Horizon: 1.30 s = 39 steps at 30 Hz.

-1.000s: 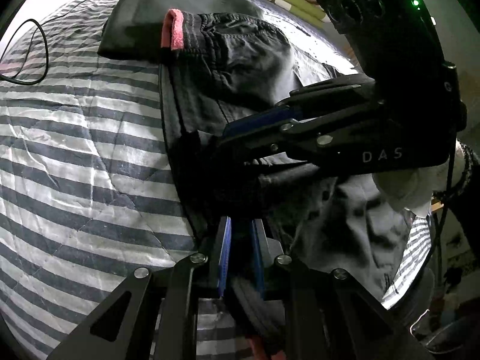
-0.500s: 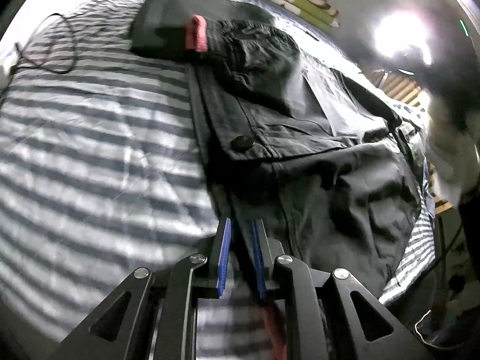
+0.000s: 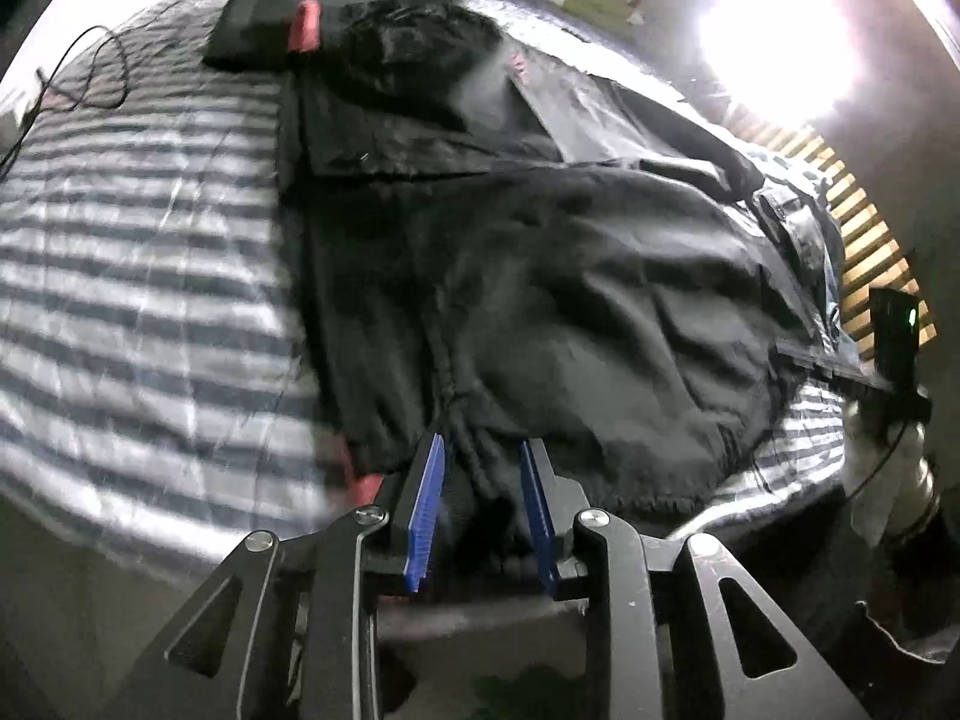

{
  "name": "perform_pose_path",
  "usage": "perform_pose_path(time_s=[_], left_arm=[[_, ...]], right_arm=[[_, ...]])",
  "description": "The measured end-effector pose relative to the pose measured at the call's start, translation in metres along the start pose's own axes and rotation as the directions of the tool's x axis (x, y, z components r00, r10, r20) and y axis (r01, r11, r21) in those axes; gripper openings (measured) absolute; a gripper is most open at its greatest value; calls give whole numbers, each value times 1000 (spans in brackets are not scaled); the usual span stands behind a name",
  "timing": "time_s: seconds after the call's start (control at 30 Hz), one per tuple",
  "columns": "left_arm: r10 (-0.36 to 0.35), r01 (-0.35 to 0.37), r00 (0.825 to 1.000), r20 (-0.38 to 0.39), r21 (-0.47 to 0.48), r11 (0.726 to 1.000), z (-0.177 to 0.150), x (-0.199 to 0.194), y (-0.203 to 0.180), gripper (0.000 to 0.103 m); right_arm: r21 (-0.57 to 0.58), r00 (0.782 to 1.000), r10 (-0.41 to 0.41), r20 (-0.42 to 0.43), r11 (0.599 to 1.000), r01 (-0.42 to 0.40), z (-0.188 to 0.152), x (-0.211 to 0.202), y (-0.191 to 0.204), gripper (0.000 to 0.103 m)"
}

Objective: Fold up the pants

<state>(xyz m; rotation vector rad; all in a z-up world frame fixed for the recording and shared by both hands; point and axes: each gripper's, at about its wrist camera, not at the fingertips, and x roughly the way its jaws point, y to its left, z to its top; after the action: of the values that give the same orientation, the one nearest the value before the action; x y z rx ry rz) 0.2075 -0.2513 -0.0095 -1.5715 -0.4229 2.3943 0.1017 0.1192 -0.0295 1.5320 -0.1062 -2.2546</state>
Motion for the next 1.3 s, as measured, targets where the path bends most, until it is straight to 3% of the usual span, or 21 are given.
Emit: perform_pose_path(time_s=[0.1, 0.17, 0.3, 0.4, 0.5, 0.6, 0.73, 0.8, 0.87, 0.97, 1.1, 1.2, 1.3], left_arm=[[141, -140, 990, -8, 47, 989, -9, -12, -4, 30], [192, -191, 981, 1, 72, 979, -14, -24, -9, 31], [250, -255, 967, 51, 185, 949, -12, -44, -40, 38], [223, -234, 972, 72, 239, 942, 14, -46, -73, 45], [199, -220, 974, 107, 243, 945, 62, -45, -97, 50], [181, -209, 972, 152, 196, 958, 121, -48, -100, 62], [238, -262, 952, 192, 114, 958, 196, -41, -75, 68], [252, -268, 954, 162, 87, 959, 229, -28, -53, 75], [307, -317, 942, 136, 63, 946, 257, -12, -29, 77], [348, -355, 932, 100, 56, 933, 285, 12, -5, 80], [397, -400, 916, 66, 57, 915, 301, 49, 22, 80], [424, -428, 903, 67, 68, 901, 305, 68, 34, 80], [411, -413, 910, 58, 38, 910, 304, 73, 45, 80]], right_arm=[[77, 999, 32, -3, 997, -32, -26, -21, -31, 22], [143, 999, 19, 45, 989, -25, -43, -49, -56, 22], [322, 977, -84, 194, 946, 18, -67, -107, -121, 23], [425, 950, -118, 288, 905, -17, -66, -141, -162, 23], [428, 915, -168, 368, 904, -6, -40, -170, -182, 24], [362, 890, -178, 419, 932, 16, 9, -191, -190, 35], [224, 896, -142, 422, 973, 49, 85, -188, -186, 45], [172, 897, -174, 407, 979, 112, 120, -177, -180, 45], [98, 909, -189, 372, 982, 164, 154, -159, -174, 45], [-70, 936, -190, 297, 973, 220, 196, -123, -160, 45], [-231, 955, -202, 218, 940, 252, 235, -76, -146, 46], [-197, 964, -203, 174, 952, 236, 261, -55, -160, 46], [-102, 964, -181, 193, 974, 204, 276, -52, -175, 46]])
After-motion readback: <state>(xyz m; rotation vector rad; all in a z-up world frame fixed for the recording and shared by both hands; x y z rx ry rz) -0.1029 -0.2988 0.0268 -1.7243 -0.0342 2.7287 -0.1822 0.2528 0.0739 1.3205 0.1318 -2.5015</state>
